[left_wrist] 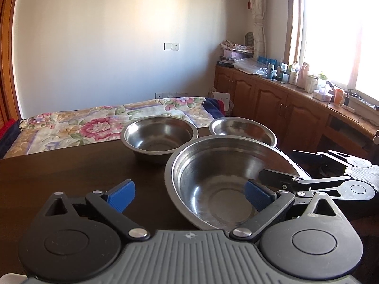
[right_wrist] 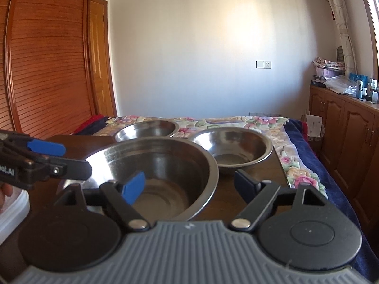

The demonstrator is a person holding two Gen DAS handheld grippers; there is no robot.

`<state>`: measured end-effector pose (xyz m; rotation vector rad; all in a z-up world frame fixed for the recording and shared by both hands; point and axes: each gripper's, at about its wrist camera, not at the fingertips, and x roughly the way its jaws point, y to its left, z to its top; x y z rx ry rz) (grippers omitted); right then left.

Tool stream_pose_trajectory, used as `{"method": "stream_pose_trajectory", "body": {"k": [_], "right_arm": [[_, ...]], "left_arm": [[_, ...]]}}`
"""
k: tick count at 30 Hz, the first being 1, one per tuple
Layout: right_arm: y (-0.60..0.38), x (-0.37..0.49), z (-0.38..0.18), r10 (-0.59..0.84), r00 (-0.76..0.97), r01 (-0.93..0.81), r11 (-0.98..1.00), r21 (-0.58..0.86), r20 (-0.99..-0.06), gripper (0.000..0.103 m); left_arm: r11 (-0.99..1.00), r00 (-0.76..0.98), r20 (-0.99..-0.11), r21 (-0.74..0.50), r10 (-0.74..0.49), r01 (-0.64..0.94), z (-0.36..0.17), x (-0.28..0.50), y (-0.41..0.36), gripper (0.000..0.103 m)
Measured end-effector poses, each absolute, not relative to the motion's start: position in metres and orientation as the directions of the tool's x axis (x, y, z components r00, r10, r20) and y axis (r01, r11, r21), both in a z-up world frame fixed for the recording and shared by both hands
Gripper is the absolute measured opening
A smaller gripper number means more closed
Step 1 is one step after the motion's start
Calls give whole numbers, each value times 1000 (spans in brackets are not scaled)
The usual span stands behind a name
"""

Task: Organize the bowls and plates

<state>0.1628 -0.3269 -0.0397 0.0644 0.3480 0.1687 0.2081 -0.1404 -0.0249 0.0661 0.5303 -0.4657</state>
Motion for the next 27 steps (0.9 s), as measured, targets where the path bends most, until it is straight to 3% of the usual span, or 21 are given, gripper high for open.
{"method": "stream_pose_trajectory", "body": {"k": [6, 11, 27], "right_arm": [[-328, 165, -41, 174, 921, -146, 984, 106, -348, 79], [-329, 166, -42, 177, 919, -146, 983, 115, -353, 62], [-331, 172, -43, 184, 909, -142, 980, 136, -374, 44]], "left_arm": [[892, 738, -536, -65, -410, 448, -29, 214, -147, 78], [892, 723, -559, -71, -407, 447, -33, 218, -148, 66], [891, 704, -586, -73, -401, 447, -38, 219, -149, 46]]}}
